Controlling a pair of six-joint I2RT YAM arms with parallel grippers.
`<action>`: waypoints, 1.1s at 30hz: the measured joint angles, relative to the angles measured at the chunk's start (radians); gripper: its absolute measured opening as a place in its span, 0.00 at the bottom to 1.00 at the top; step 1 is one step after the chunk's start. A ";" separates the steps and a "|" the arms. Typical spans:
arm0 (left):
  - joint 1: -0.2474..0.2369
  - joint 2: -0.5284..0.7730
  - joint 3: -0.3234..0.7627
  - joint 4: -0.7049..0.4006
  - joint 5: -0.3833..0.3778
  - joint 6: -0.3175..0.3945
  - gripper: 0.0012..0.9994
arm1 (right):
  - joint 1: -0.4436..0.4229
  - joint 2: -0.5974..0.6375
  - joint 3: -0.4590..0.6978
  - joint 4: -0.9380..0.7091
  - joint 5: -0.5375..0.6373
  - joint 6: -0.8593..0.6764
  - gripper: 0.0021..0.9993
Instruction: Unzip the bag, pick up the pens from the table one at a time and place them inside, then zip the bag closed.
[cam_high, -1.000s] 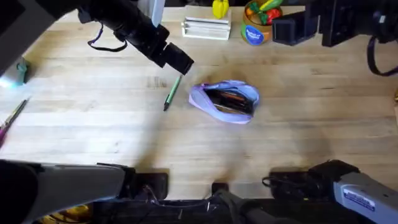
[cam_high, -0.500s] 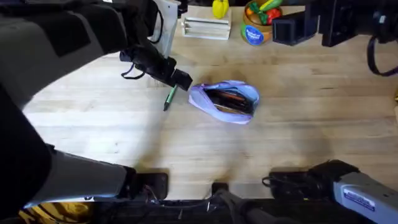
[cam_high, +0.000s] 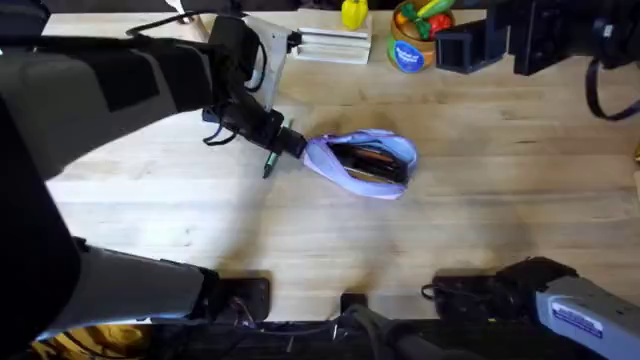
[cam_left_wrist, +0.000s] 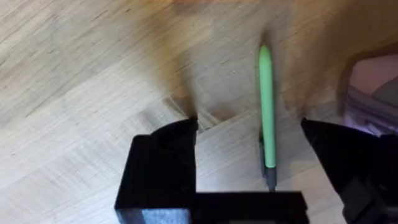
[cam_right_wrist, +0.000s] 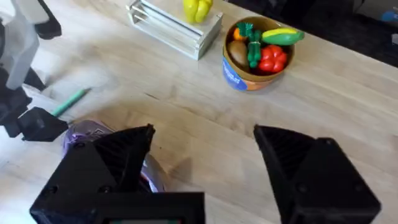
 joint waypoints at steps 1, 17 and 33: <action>-0.006 0.000 -0.001 0.000 -0.009 0.000 1.00 | 0.000 0.004 0.000 -0.001 0.000 0.000 1.00; -0.052 -0.001 -0.002 0.004 -0.051 -0.007 0.99 | 0.000 0.012 0.000 -0.001 0.000 0.000 1.00; -0.060 -0.001 -0.002 0.000 0.010 -0.006 0.39 | 0.000 0.012 0.000 0.000 0.000 0.000 1.00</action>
